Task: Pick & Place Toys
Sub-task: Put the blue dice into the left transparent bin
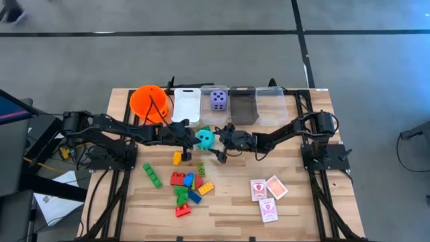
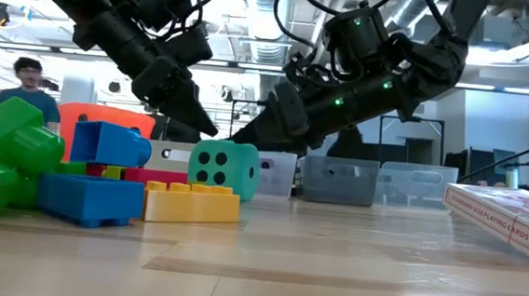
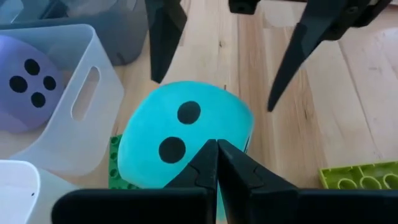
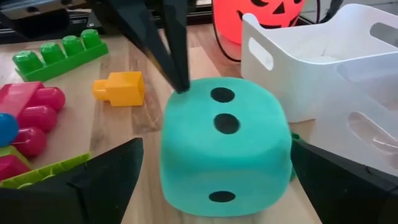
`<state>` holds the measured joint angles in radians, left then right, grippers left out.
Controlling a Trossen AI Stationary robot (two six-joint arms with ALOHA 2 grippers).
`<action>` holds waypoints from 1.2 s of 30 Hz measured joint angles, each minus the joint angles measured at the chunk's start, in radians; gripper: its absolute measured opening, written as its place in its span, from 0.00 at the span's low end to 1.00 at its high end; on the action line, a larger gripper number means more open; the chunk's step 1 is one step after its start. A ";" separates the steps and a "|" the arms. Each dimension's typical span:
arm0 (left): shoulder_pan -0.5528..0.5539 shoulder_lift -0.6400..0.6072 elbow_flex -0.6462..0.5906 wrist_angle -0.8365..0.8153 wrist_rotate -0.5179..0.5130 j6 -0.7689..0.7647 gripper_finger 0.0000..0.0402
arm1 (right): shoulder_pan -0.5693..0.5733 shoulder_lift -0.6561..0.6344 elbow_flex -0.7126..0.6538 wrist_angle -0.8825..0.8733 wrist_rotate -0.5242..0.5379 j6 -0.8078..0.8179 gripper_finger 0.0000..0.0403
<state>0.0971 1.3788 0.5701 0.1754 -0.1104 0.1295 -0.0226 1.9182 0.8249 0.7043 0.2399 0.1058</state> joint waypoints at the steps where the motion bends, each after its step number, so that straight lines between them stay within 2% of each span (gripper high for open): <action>1: 0.000 0.000 0.000 0.004 0.003 0.000 0.00 | -0.001 0.000 0.000 -0.001 0.001 0.004 0.99; 15: 0.001 -0.001 0.001 0.118 0.003 0.021 0.00 | -0.013 0.001 0.000 -0.051 -0.003 0.029 0.99; 17: 0.007 -0.001 0.001 0.117 -0.023 0.029 0.00 | -0.013 0.001 0.000 -0.049 -0.003 0.029 0.99; 22: 0.053 -0.001 0.002 0.071 -0.119 0.030 0.00 | -0.013 0.001 0.000 -0.048 -0.004 0.028 0.99; 32: 0.108 -0.002 0.002 -0.133 -0.120 -0.054 0.00 | -0.012 0.001 0.000 -0.050 -0.006 0.026 0.99; 36: 0.107 -0.002 0.002 -0.111 -0.051 -0.087 0.00 | -0.012 0.001 0.000 -0.051 -0.006 0.026 0.99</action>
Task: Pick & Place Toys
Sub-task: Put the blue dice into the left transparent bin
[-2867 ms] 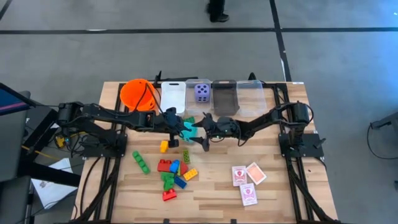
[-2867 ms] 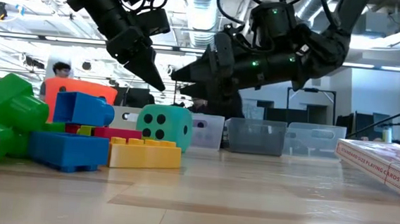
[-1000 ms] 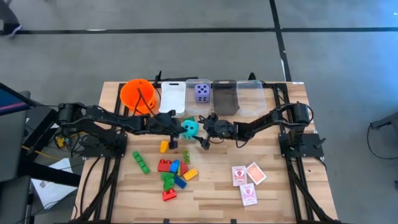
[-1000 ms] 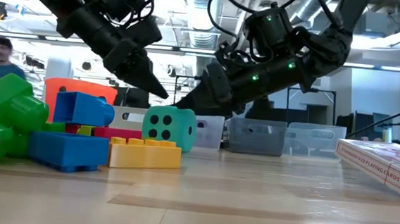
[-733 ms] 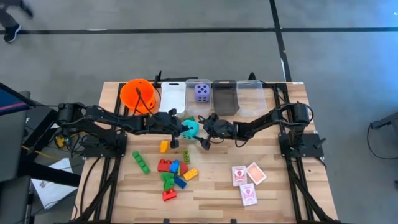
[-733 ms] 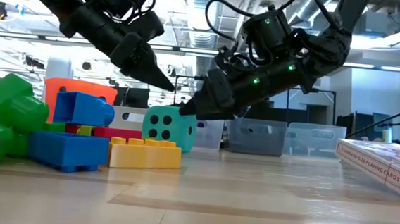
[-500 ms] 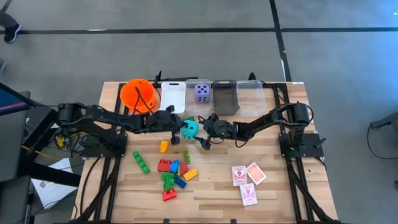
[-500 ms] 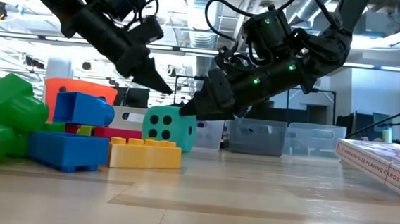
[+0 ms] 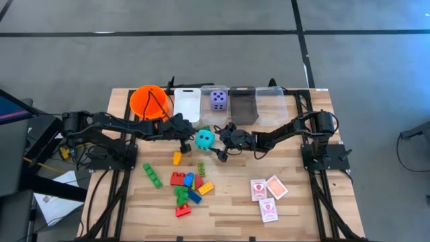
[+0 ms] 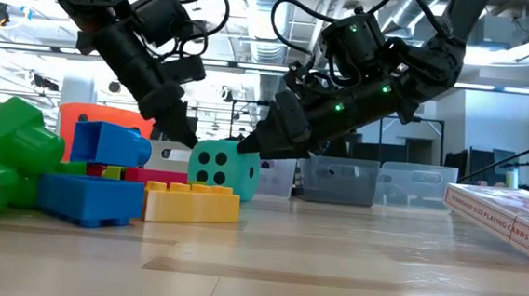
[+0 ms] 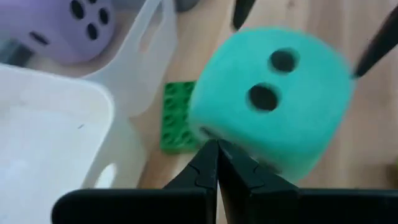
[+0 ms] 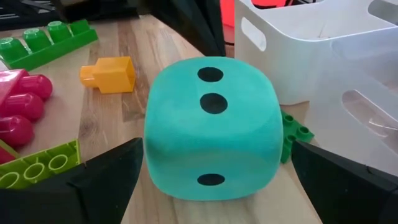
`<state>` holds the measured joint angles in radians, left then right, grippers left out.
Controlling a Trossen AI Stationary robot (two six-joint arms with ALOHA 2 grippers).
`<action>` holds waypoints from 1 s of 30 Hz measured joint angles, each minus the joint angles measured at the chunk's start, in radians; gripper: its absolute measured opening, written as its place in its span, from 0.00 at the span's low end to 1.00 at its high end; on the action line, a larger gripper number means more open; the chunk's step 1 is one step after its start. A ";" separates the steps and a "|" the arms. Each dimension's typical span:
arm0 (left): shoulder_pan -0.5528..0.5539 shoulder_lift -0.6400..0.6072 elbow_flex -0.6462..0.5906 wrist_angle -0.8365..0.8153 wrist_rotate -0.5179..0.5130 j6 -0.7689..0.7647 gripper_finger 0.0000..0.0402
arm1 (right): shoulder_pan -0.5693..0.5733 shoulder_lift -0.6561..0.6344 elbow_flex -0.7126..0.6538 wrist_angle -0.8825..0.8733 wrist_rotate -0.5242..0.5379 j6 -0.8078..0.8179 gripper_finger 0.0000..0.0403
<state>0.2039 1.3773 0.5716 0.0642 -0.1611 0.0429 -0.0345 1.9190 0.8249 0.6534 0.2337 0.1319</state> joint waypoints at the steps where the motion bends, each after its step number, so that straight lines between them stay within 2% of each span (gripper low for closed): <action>1: 0.000 0.000 0.000 0.013 0.018 -0.014 0.00 | 0.000 0.000 0.000 -0.002 0.000 0.000 0.99; 5: 0.000 0.000 0.000 0.031 0.063 -0.055 0.00 | 0.000 0.000 0.000 -0.004 -0.001 0.000 0.99; 10: 0.000 0.000 0.000 0.038 0.065 -0.078 0.00 | 0.000 0.000 0.000 -0.004 -0.008 0.000 0.99; 14: -0.004 0.000 0.000 0.056 0.065 -0.078 0.00 | 0.000 0.000 0.000 -0.004 -0.052 0.001 0.99; 30: -0.060 0.000 0.000 0.128 0.066 -0.086 0.00 | 0.000 0.000 0.000 -0.005 -0.064 0.026 0.99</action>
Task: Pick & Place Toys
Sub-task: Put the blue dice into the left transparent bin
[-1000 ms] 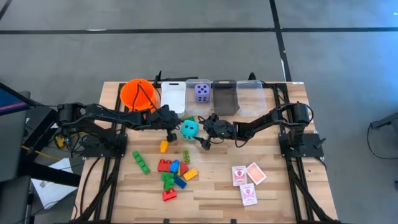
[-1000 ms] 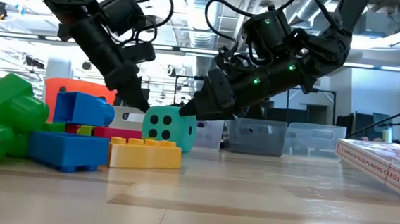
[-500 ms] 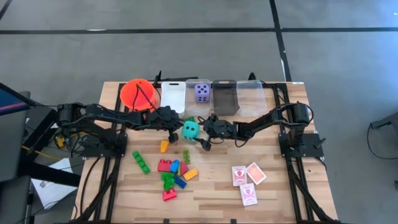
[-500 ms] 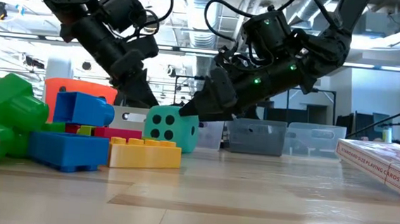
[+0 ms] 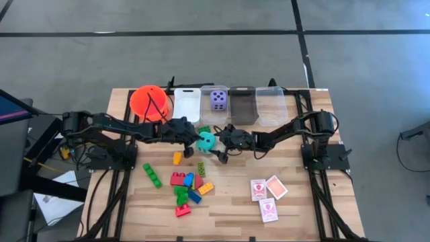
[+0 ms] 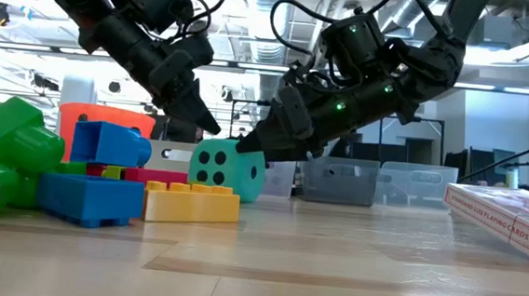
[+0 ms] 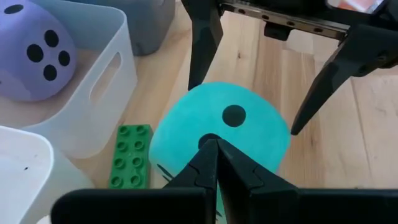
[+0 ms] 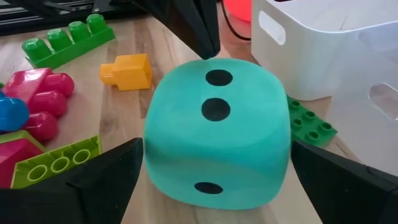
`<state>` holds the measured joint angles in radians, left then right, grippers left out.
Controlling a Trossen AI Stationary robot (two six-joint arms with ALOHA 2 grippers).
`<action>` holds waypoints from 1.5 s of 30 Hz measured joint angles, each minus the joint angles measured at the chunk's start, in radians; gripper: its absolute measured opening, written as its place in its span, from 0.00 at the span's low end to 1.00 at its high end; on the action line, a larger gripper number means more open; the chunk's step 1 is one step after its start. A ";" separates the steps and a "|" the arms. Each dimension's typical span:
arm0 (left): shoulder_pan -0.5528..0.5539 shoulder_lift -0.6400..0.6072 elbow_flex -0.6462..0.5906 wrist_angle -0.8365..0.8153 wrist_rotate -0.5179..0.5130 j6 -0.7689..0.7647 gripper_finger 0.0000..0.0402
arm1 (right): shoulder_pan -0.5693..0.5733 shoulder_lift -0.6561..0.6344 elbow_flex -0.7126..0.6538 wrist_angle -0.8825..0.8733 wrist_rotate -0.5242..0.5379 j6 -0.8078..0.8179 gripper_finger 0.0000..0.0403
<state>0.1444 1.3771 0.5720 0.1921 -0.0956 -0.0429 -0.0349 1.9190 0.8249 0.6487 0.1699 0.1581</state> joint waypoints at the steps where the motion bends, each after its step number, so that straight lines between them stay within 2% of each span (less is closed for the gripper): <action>1: 0.000 0.000 0.000 0.000 0.000 0.000 0.00 | 0.000 0.000 0.000 0.000 0.000 0.000 0.99; 9: 0.000 -0.004 0.000 -0.069 -0.088 0.005 0.00 | 0.000 0.000 0.000 0.000 0.004 0.000 0.99; 15: 0.000 -0.004 0.000 -0.203 -0.091 -0.107 0.00 | 0.001 0.000 0.000 0.000 0.004 0.001 0.99; 26: -0.033 -0.004 0.000 -0.140 -0.002 -0.206 0.00 | 0.001 0.000 0.034 -0.039 0.004 0.026 0.99; 31: -0.051 -0.004 0.000 -0.142 -0.003 -0.225 0.00 | 0.002 -0.001 0.059 -0.098 0.004 0.021 0.99; 45: -0.053 -0.004 0.000 -0.145 -0.003 -0.225 0.00 | 0.001 -0.001 0.060 -0.118 0.045 0.022 0.99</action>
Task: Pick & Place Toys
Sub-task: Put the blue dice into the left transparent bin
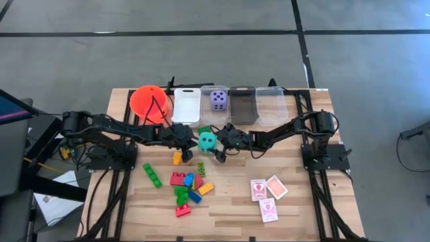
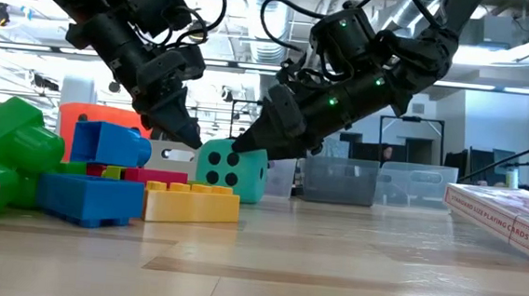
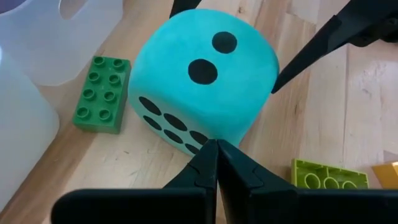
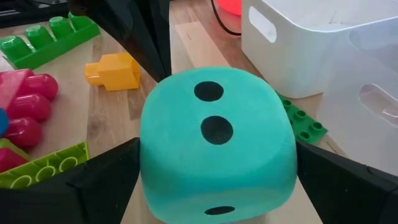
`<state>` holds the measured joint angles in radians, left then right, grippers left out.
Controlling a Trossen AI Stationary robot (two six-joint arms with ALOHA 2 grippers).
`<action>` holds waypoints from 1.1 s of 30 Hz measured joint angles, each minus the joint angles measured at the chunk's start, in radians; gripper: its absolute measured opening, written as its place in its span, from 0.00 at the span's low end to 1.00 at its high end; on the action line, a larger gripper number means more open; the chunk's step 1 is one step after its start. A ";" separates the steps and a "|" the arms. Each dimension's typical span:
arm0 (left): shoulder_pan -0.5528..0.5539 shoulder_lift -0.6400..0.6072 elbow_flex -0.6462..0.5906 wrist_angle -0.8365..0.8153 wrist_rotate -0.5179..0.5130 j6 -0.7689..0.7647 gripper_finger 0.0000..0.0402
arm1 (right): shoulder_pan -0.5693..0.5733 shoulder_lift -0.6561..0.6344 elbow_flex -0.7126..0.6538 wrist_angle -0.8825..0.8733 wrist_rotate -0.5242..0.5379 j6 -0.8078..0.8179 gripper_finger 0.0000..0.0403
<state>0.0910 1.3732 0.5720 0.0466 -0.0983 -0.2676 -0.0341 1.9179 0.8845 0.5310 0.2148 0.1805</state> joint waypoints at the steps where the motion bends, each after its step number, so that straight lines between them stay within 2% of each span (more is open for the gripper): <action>1: 0.000 0.000 0.000 0.000 0.000 0.000 0.00 | 0.000 0.000 0.000 0.000 0.000 -0.003 0.99; 21: 0.000 0.000 0.000 -0.002 -0.006 0.000 0.00 | 0.008 0.000 0.000 -0.072 0.018 -0.047 0.99; 30: 0.000 0.000 0.000 -0.002 -0.005 0.000 0.01 | -0.009 0.003 0.027 -0.091 0.022 -0.005 0.84; 33: 0.000 -0.030 -0.001 -0.005 -0.005 0.000 0.01 | -0.010 -0.007 0.045 -0.091 0.023 -0.006 0.82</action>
<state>0.0914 1.3437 0.5713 0.0413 -0.1036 -0.2676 -0.0437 1.9113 0.9290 0.4398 0.2382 0.1746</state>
